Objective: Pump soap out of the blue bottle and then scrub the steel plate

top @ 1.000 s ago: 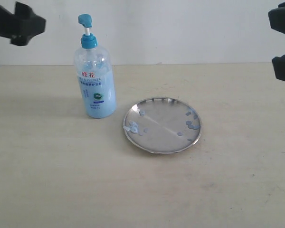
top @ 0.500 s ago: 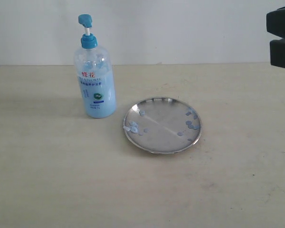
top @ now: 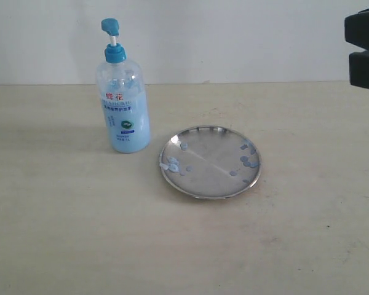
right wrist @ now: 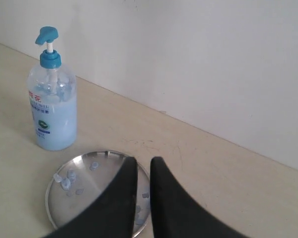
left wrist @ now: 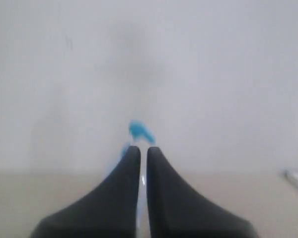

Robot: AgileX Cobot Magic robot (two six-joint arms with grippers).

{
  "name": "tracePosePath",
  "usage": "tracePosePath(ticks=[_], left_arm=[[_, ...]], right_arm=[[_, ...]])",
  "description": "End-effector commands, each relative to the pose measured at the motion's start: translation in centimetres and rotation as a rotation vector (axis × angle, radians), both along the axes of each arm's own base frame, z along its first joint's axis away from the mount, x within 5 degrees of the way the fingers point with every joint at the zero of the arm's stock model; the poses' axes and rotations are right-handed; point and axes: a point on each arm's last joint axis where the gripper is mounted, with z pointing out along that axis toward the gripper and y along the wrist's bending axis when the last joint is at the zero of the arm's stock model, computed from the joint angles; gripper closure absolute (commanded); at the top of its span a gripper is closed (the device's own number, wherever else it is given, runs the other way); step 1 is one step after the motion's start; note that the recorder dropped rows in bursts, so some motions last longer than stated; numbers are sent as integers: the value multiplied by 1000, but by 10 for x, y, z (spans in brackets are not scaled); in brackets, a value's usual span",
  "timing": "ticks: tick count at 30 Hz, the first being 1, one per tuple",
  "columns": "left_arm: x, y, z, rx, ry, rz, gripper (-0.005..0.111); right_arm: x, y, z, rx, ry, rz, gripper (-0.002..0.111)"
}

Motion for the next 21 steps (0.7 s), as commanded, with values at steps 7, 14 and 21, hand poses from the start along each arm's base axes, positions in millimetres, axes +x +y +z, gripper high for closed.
tracePosePath(ticks=[7,14,21], left_arm=[[-43,8,-65,301,-8,-61,102],[-36,9,-115,297,94,-43,102],[-37,10,-148,327,174,-49,102]], right_arm=[[11,8,-8,-33,27,19,109],[68,58,-47,-104,18,228,109],[149,91,-131,-181,438,66,109]])
